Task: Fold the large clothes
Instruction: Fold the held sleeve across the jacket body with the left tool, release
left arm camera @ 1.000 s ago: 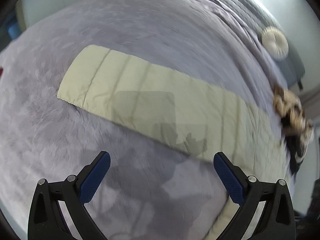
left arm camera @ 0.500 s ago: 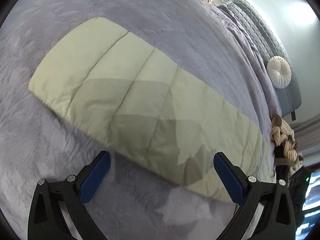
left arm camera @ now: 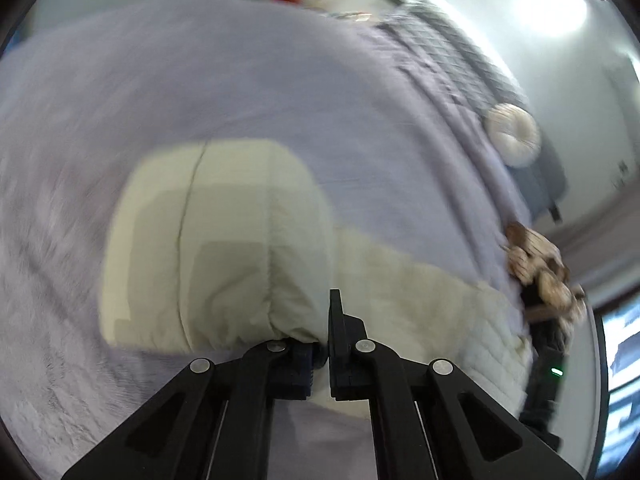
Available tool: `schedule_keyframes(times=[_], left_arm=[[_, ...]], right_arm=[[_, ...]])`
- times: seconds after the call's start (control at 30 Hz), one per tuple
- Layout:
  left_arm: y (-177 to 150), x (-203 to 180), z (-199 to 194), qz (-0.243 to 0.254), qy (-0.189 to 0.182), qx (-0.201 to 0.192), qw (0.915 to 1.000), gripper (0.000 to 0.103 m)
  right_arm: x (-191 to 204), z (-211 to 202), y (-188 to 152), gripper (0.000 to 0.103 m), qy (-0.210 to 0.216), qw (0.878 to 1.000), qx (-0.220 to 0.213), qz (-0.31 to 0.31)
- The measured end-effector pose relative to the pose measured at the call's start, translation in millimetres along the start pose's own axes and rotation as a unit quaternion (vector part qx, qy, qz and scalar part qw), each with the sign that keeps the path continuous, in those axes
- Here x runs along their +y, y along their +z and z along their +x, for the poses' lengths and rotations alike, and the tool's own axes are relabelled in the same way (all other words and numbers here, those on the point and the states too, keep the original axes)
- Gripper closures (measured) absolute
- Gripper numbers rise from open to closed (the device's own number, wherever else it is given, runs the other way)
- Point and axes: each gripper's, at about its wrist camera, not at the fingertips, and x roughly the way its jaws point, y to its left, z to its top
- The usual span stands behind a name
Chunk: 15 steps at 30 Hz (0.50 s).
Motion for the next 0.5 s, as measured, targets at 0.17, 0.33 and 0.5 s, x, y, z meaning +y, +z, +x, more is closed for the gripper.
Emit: schedule_keyframes(times=[0.17,0.33,0.5], left_arm=[[5,-80,-16,0.089,-0.065,-0.008,0.9939,0.097],[-19,-153,-18,0.163,-0.1,0.011,0.9814,0.097],[-59,-222,9,0.229,-0.115,0.049,0.9654,0.097]], right_arm=[[-20,-7,-4,0.083,0.011,1.0,-0.001,0.011],[-52,-64,-32,0.083,0.026,0.998,-0.014,0.051],[-117,-153,-71,0.083,-0.006,0.995,-0.049,0.086]])
